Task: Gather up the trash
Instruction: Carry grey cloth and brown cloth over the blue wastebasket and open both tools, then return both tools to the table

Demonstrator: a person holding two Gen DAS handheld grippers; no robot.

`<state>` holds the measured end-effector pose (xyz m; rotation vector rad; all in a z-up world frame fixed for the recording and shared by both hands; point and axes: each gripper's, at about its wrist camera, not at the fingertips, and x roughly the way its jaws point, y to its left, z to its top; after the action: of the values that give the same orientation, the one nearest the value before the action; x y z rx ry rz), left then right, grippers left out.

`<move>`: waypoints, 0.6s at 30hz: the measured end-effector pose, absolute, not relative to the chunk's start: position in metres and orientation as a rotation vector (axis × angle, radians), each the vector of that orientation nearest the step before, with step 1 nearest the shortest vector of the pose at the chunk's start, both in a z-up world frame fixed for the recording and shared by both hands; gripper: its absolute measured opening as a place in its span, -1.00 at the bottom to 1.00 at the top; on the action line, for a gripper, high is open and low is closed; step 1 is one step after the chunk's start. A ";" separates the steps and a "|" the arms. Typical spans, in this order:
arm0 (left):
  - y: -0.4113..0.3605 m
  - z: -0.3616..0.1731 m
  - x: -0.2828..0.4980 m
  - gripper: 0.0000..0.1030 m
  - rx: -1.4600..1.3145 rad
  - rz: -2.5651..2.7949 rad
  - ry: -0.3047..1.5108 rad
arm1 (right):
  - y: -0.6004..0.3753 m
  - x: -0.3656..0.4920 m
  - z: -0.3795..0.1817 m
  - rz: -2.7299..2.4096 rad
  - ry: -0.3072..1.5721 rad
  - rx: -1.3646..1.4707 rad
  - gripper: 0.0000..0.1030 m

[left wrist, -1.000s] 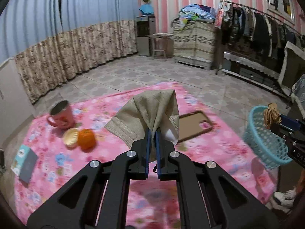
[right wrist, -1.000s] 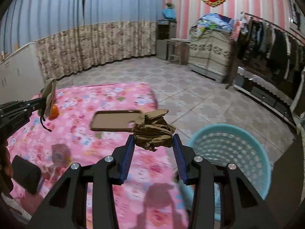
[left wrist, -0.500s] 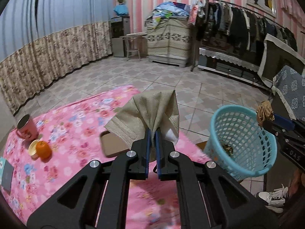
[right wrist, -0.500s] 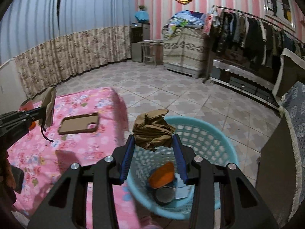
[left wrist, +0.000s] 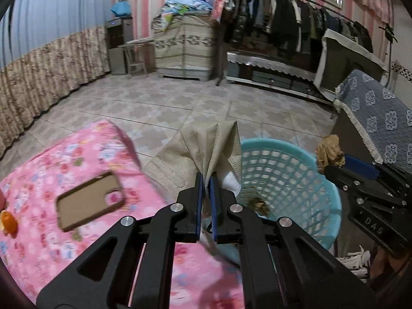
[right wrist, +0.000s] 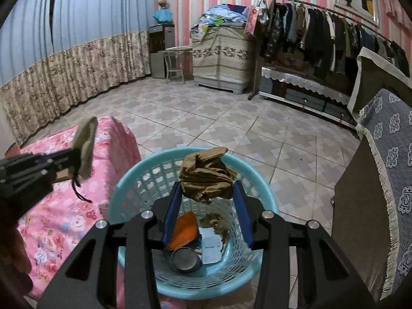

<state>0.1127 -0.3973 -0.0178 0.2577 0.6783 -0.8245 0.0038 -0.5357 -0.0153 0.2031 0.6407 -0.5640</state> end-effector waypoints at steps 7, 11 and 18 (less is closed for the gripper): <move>-0.432 -0.032 0.103 -0.88 0.298 -0.898 0.700 | -0.554 0.001 -0.021 -0.595 0.642 0.230 -0.20; -0.438 -0.029 0.105 -0.42 0.291 -0.907 0.700 | -0.560 0.002 -0.027 -0.599 0.650 0.241 -0.20; -0.424 -0.017 0.120 0.40 0.229 -0.847 0.674 | -0.557 0.008 -0.032 -0.592 0.658 0.244 -0.20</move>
<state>0.1204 -0.4240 -0.0174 0.2286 0.6741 -0.8466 0.0084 -0.5565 -0.0317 0.2438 0.6577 -0.5922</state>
